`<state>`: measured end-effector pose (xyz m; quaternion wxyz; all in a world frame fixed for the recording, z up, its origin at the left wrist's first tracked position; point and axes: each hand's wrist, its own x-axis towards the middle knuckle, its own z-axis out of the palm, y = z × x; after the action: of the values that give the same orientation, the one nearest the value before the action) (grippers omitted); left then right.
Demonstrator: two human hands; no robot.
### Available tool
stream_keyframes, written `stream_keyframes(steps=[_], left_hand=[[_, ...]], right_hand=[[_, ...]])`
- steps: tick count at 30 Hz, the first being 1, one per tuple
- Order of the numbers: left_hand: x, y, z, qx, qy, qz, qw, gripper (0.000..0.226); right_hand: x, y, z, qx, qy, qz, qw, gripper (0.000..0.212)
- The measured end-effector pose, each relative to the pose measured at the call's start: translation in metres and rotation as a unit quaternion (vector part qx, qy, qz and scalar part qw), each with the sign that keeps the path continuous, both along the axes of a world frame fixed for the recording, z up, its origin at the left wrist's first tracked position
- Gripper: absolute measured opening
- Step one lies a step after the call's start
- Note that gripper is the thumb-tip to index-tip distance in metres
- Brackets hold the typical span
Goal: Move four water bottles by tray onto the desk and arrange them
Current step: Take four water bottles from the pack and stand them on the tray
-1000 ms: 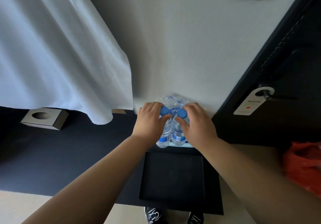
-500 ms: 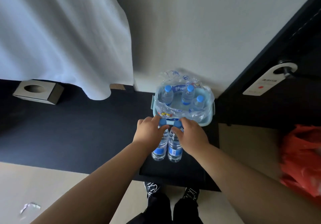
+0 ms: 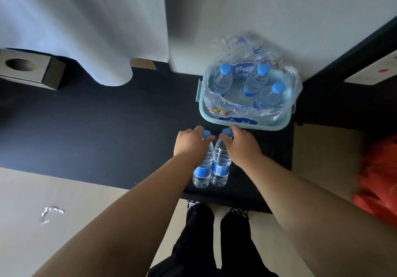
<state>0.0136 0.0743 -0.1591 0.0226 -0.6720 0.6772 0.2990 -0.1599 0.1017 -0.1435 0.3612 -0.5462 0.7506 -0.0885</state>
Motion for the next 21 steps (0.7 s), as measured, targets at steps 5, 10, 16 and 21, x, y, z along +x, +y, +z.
stream_keyframes(steps=[5,10,16,21], left_hand=[[-0.002,-0.017,-0.022,0.02,-0.03,0.008,0.999,0.046],[-0.002,-0.025,-0.046,0.062,-0.051,0.018,0.997,0.047],[-0.005,-0.02,-0.068,0.062,-0.047,0.027,0.997,0.048],[-0.004,-0.015,-0.079,0.056,-0.044,0.021,0.997,0.036]], right_hand=[[0.006,-0.017,-0.033,0.039,0.013,-0.028,0.999,0.046],[0.019,-0.015,-0.067,0.1,0.003,-0.078,0.992,0.052],[0.016,-0.013,-0.092,0.109,-0.013,-0.113,0.987,0.049],[0.014,-0.01,-0.102,0.114,0.002,-0.105,0.988,0.039]])
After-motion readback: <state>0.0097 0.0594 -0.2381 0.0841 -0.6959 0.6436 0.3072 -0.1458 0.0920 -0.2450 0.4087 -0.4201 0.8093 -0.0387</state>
